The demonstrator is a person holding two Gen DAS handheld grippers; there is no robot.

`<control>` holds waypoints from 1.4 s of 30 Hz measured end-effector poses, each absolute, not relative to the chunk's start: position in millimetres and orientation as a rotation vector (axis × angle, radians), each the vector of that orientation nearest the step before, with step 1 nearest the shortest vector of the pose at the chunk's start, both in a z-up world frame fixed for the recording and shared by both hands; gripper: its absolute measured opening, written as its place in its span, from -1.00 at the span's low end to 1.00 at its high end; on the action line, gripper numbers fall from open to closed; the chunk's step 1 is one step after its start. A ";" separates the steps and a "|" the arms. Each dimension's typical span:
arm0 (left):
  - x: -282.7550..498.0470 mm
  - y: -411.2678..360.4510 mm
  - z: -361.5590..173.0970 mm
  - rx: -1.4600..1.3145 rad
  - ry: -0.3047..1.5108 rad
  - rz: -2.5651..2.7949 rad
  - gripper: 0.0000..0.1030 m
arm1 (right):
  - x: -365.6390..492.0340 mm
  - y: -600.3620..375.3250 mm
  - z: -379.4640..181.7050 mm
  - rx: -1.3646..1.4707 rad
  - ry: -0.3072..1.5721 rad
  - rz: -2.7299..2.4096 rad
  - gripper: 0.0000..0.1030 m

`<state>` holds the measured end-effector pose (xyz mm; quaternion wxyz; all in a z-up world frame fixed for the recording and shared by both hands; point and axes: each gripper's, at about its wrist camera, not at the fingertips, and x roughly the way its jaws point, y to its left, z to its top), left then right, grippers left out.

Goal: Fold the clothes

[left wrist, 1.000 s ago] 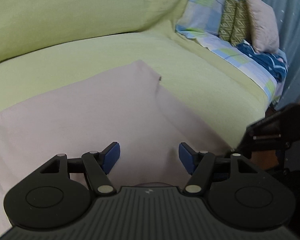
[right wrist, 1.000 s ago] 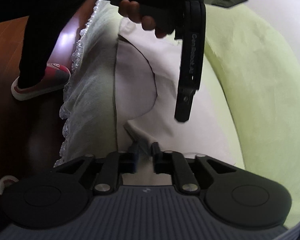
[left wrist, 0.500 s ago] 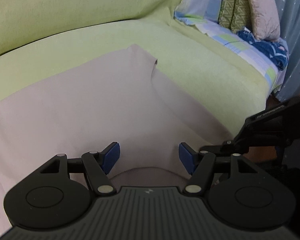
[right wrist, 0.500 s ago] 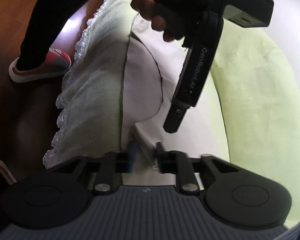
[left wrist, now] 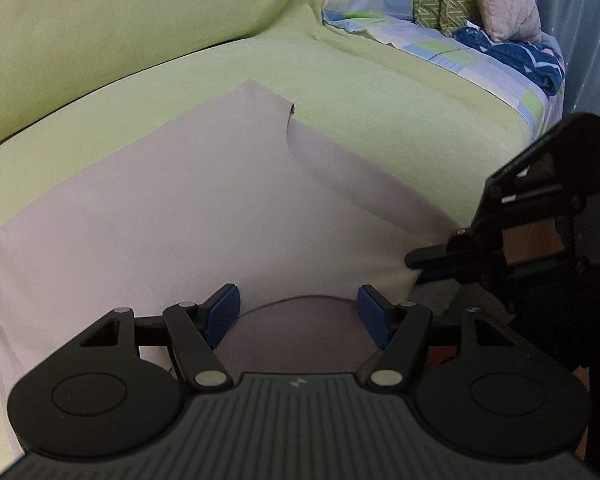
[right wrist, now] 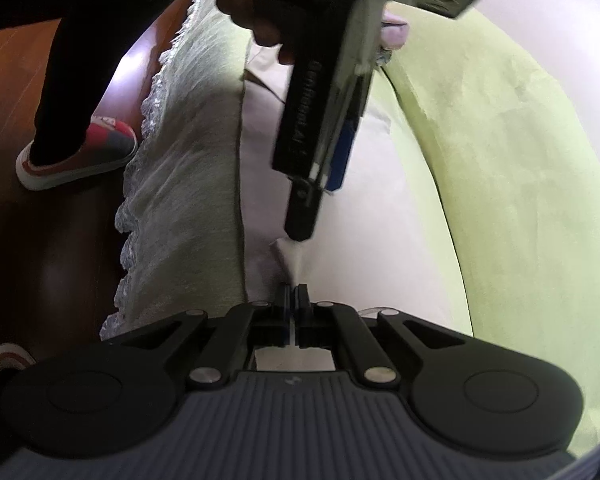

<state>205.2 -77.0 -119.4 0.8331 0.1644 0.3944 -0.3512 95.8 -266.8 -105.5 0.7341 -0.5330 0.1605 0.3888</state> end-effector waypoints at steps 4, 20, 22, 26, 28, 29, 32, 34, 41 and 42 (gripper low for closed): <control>202.1 -75.9 -121.1 0.353 0.839 -0.748 0.29 | 95.2 -264.2 -113.7 -1.162 0.371 0.867 -0.99; 165.4 -55.0 -121.4 0.306 0.888 -0.718 0.29 | 102.7 -268.2 -79.7 -0.937 0.444 0.812 -0.85; 158.8 -49.9 -123.6 0.274 0.903 -0.701 0.29 | 114.6 -265.3 -79.8 -0.875 0.451 0.766 -0.85; 149.1 -34.3 -132.3 0.216 0.939 -0.639 0.29 | 128.5 -263.6 -92.1 -0.804 0.537 0.756 -0.86; 146.9 -26.7 -133.1 0.199 0.937 -0.615 0.29 | 123.7 -266.4 -97.5 -0.802 0.542 0.751 -0.87; 146.2 -22.2 -132.6 0.189 0.934 -0.603 0.29 | 123.2 -267.0 -96.9 -0.796 0.550 0.747 -0.88; 146.2 -13.2 -128.3 0.154 0.918 -0.580 0.29 | 121.2 -265.0 -94.3 -0.793 0.573 0.737 -0.88; 148.9 -13.4 -124.1 0.148 0.890 -0.579 0.29 | 122.5 -261.3 -95.1 -0.781 0.567 0.727 -0.88; 178.4 -28.9 -121.2 0.150 0.820 -0.509 0.31 | 131.0 -263.4 -100.3 -0.678 0.612 0.689 -0.87; 181.6 -28.3 -124.9 0.139 0.837 -0.497 0.31 | 130.7 -265.6 -95.7 -0.661 0.617 0.685 -0.88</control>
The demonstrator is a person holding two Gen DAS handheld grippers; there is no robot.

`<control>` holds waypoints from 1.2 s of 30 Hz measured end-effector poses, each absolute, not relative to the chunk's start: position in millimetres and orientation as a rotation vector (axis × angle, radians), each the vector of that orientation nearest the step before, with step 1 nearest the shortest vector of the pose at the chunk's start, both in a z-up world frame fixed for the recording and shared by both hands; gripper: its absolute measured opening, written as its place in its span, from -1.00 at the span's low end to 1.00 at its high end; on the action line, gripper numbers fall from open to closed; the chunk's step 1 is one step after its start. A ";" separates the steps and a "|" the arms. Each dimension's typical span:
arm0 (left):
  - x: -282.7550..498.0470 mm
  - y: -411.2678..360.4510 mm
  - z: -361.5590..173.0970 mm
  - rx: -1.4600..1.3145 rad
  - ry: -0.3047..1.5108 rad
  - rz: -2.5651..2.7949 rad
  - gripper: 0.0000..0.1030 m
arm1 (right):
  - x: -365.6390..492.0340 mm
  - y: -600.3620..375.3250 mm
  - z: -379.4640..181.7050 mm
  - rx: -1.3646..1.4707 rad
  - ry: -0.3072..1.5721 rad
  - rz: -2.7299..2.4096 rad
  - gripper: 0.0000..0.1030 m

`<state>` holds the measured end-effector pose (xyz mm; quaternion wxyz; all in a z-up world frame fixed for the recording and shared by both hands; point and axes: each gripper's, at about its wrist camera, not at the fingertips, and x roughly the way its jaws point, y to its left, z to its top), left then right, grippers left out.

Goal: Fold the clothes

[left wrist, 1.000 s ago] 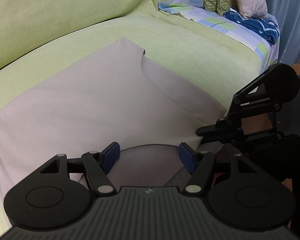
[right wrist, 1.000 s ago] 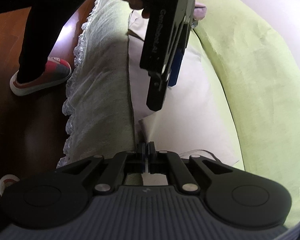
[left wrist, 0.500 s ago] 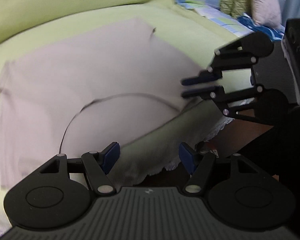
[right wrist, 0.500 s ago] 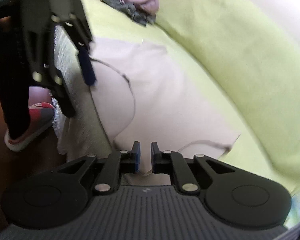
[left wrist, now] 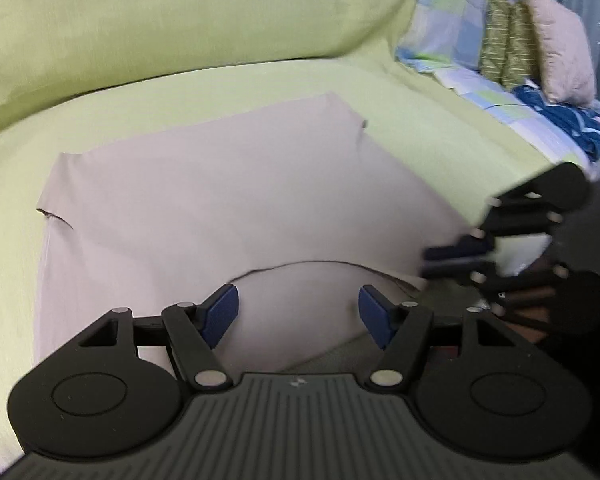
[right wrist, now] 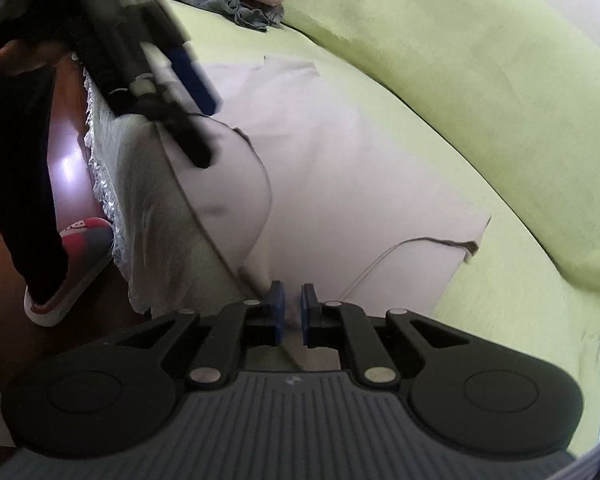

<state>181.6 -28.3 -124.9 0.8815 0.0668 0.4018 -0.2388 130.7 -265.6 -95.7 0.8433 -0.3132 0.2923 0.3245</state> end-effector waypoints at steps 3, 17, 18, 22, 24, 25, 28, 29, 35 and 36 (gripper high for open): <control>183.3 -22.8 -126.1 0.114 0.848 -0.486 0.31 | 136.5 -275.0 -81.6 -0.595 0.604 0.653 -0.88; 227.3 1.7 -127.2 0.155 0.798 -0.395 0.32 | 249.9 -276.9 -96.6 -0.298 0.652 0.504 -0.82; 224.5 0.6 -124.7 0.178 0.797 -0.404 0.32 | 247.2 -276.6 -93.8 -0.301 0.652 0.499 -0.82; 229.8 12.1 -106.5 0.176 0.717 -0.417 0.32 | 245.7 -268.3 -76.6 -0.276 0.594 0.514 -0.82; 252.0 19.1 -97.7 0.164 0.678 -0.393 0.32 | 246.6 -265.4 -70.0 -0.261 0.576 0.519 -0.82; 258.1 21.8 -96.6 0.160 0.671 -0.386 0.32 | 248.2 -263.9 -69.4 -0.257 0.580 0.520 -0.82; 287.1 35.8 -90.1 0.164 0.663 -0.349 0.32 | 255.0 -260.3 -69.3 -0.274 0.595 0.513 -0.83; 297.4 44.4 -86.7 0.167 0.660 -0.334 0.33 | 257.0 -261.2 -68.0 -0.279 0.592 0.511 -0.83; 359.1 97.9 -89.5 0.129 0.735 -0.278 0.29 | 290.3 -299.4 -51.6 -0.175 0.601 0.390 -0.70; 369.6 105.5 -94.3 0.104 0.758 -0.279 0.29 | 299.6 -305.9 -52.0 -0.147 0.608 0.363 -0.70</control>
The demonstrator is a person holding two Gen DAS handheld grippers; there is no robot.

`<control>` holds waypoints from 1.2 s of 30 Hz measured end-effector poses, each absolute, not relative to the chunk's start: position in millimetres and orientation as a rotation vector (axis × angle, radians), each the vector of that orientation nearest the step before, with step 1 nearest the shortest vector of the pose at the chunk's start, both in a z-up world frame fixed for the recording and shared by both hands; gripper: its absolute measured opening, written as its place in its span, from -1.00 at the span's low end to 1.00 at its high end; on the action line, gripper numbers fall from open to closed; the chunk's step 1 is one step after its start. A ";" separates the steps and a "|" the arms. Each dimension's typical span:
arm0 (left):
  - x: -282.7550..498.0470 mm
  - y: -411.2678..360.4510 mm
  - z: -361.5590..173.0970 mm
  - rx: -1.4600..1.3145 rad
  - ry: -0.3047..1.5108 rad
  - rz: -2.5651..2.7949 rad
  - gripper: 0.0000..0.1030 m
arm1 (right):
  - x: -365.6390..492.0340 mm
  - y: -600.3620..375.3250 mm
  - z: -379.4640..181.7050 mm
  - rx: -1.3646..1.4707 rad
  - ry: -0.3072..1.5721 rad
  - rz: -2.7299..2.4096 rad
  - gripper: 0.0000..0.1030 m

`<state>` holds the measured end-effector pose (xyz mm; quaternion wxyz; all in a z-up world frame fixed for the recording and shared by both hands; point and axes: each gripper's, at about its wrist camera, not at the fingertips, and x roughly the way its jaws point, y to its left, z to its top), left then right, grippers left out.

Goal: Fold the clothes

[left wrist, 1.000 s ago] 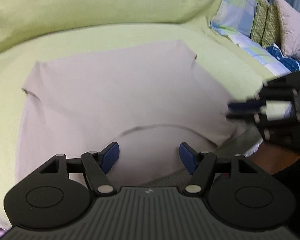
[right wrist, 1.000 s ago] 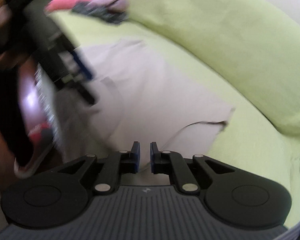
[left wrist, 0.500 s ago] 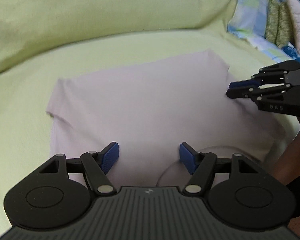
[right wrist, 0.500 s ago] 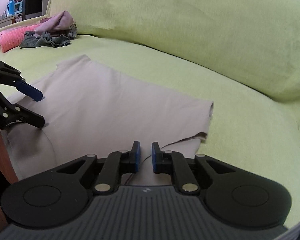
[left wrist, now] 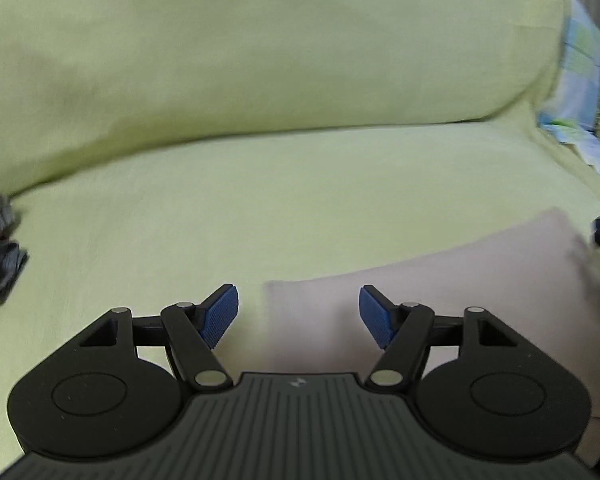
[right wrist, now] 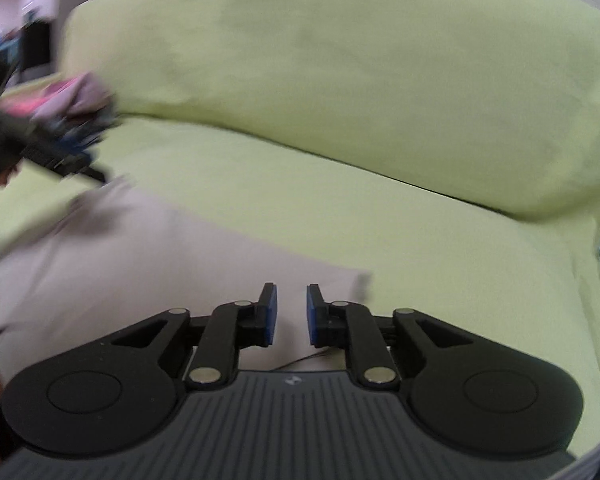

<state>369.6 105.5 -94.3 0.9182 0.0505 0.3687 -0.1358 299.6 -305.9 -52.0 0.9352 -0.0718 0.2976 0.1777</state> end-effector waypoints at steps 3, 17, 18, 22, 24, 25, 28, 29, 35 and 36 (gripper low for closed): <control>389.5 119.4 -105.7 0.059 0.798 -0.273 0.29 | 321.5 -319.4 -55.0 -0.050 0.636 0.326 -0.69; 381.6 86.7 -133.0 0.257 0.663 -0.193 0.33 | 363.2 -310.6 -103.1 0.034 0.706 0.217 -0.71; 379.9 84.6 -132.8 0.269 0.649 -0.180 0.33 | 361.6 -305.8 -101.9 0.002 0.695 0.200 -0.65; 372.7 87.3 -122.8 0.222 0.629 -0.142 0.21 | 350.4 -296.3 -86.6 -0.067 0.608 0.106 -0.64; 364.5 88.2 -115.4 0.181 0.597 -0.146 0.21 | 341.4 -290.7 -76.8 -0.010 0.572 0.184 -0.64; 361.4 87.5 -113.5 0.152 0.593 -0.167 0.23 | 337.9 -282.7 -76.5 0.002 0.582 0.245 -0.65; 366.6 79.5 -127.3 0.203 0.648 -0.156 0.23 | 331.1 -257.4 -86.8 -0.067 0.629 0.331 -0.69; 368.9 76.6 -132.7 0.225 0.668 -0.149 0.32 | 331.1 -253.4 -91.4 -0.077 0.650 0.340 -0.69; 360.1 107.0 -119.1 0.086 0.671 0.024 0.25 | 324.1 -276.3 -90.4 -0.080 0.663 0.172 -0.74; 350.2 108.4 -110.6 0.071 0.656 0.041 0.25 | 314.1 -276.1 -82.1 -0.086 0.641 0.171 -0.73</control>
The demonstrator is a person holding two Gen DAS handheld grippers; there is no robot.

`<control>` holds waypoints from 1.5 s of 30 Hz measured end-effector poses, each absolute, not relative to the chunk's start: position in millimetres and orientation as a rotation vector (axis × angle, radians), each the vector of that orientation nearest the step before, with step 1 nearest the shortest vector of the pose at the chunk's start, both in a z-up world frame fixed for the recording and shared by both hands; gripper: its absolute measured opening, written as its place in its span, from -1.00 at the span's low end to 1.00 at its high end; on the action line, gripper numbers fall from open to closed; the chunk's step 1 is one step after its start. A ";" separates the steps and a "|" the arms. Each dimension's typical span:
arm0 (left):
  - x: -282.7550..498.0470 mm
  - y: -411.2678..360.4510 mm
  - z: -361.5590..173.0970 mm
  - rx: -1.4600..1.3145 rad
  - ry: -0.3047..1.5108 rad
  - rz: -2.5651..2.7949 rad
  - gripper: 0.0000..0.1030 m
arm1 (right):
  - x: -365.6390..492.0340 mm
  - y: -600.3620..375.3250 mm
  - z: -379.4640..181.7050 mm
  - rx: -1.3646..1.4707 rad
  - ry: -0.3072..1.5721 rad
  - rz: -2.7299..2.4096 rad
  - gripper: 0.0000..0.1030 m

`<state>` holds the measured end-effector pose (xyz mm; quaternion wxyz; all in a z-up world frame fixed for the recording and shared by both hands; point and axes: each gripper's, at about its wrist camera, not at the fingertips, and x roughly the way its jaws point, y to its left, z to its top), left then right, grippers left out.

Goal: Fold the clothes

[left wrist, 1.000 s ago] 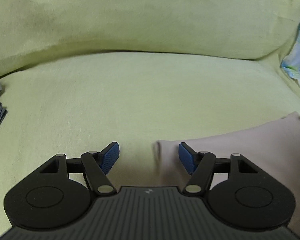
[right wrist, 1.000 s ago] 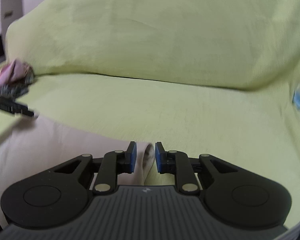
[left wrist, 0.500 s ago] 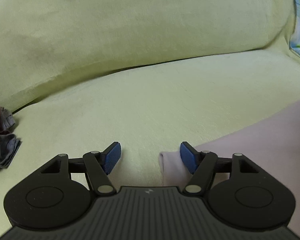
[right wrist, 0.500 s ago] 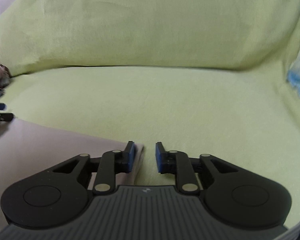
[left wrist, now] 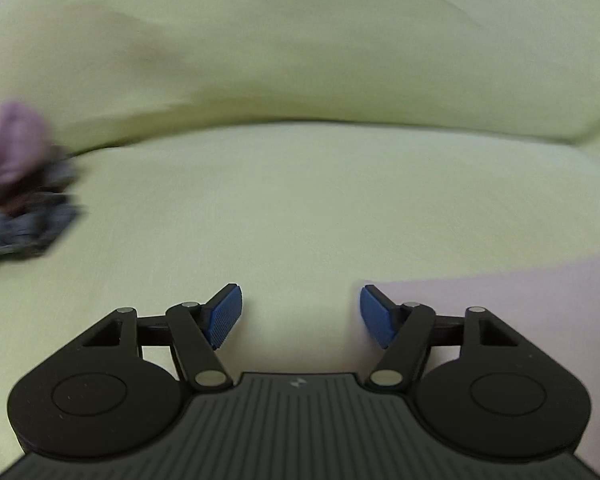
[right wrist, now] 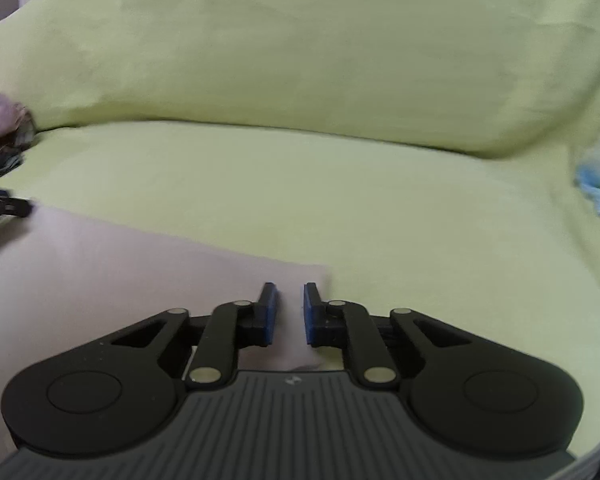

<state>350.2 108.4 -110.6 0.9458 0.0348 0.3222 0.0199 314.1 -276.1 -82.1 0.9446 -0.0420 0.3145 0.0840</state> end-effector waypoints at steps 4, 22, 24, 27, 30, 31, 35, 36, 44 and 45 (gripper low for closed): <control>288.3 92.1 -82.2 0.022 0.602 -0.012 0.26 | 257.6 -264.3 -53.4 -0.059 0.559 0.252 -0.73; 191.4 48.4 -131.4 0.021 0.742 -0.001 0.31 | 149.9 -214.9 -95.3 -0.068 0.677 0.397 -0.75; 195.4 57.0 -130.3 0.021 0.742 0.009 0.31 | 150.8 -216.0 -94.4 -0.069 0.669 0.389 -0.75; 201.1 64.2 -135.5 0.021 0.772 0.029 0.31 | 153.3 -218.6 -95.7 -0.072 0.677 0.365 -0.75; 193.8 68.1 -145.4 0.041 0.790 0.041 0.33 | 153.1 -226.5 -102.8 -0.092 0.717 0.344 -0.75; 189.5 69.5 -148.9 0.051 0.785 0.041 0.35 | 153.3 -227.2 -109.0 -0.112 0.742 0.335 -0.76; 164.7 82.5 -151.7 0.075 0.799 0.078 0.35 | 141.4 -229.7 -106.6 -0.157 0.722 0.325 -0.76; 159.3 85.4 -151.6 0.081 0.807 0.091 0.35 | 136.7 -231.4 -102.5 -0.166 0.715 0.316 -0.75; 138.1 78.7 -119.0 0.046 0.717 0.101 0.41 | 136.4 -233.2 -84.0 -0.210 0.684 0.377 -0.47; 147.6 69.2 -120.6 0.070 0.747 0.092 0.39 | 147.1 -229.1 -91.1 -0.273 0.766 0.409 -0.51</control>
